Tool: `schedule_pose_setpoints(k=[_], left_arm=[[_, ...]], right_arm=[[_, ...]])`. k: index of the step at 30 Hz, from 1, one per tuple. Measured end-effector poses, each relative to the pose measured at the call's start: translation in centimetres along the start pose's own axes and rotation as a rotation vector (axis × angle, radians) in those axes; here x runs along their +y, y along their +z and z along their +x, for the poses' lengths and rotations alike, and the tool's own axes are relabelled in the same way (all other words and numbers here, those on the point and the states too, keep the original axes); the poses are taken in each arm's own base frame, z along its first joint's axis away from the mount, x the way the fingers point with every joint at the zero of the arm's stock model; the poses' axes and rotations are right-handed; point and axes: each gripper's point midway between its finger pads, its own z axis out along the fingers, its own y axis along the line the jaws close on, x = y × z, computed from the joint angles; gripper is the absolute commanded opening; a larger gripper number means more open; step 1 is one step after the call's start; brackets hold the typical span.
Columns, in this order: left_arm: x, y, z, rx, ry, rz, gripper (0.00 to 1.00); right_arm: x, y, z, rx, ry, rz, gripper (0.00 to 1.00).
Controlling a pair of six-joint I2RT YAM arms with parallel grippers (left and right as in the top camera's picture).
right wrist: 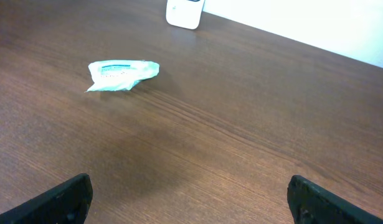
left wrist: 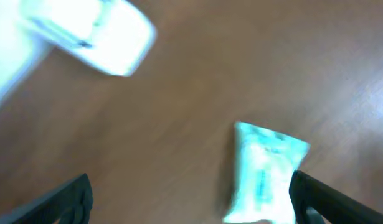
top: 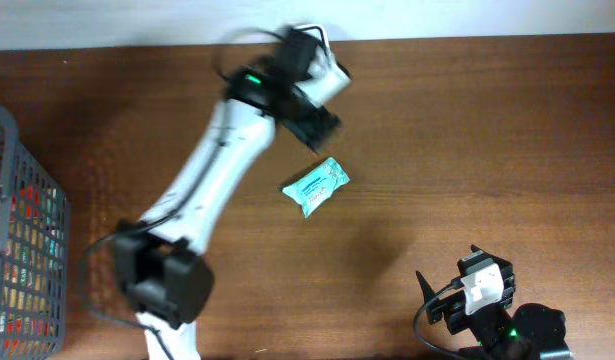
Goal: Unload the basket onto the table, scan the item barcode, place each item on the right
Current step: 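Carry the green packet toward the scanner and drop it mid-table, then grasp the red spaghetti pack from the basket and place it mid-table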
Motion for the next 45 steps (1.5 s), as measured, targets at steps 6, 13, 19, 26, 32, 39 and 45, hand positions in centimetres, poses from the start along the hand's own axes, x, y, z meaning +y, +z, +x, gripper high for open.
schedule_pose_setpoints(k=[6, 13, 19, 26, 32, 39, 45], left_arm=[[17.1, -17.7, 7.2, -0.125, -0.469, -0.358, 0.99], [26.8, -24.7, 19.6, -0.081, -0.794, -0.611, 0.99], [30.4, -28.9, 25.6, -0.088, -0.914, -0.757, 0.99], [28.7, -31.0, 33.8, 0.05, -1.109, -0.75, 0.99], [27.5, -28.4, 40.7, 0.129, -1.263, -0.681, 0.99], [27.8, -20.9, 46.4, 0.177, -1.214, -0.639, 0.99], [25.8, -14.7, 50.5, 0.229, -1.145, -0.594, 0.95]], right_arm=[[0.0, 0.0, 0.0, -0.001, -0.001, 0.0, 0.99], [0.0, 0.0, 0.0, -0.001, -0.001, 0.0, 0.99], [0.0, 0.0, 0.0, -0.001, 0.0, 0.0, 0.99], [0.0, 0.0, 0.0, -0.001, -0.001, 0.001, 0.99], [0.0, 0.0, 0.0, -0.001, -0.001, 0.0, 0.99], [0.0, 0.0, 0.0, 0.001, 0.0, 0.0, 0.99], [0.0, 0.0, 0.0, -0.001, -0.001, 0.0, 0.99]])
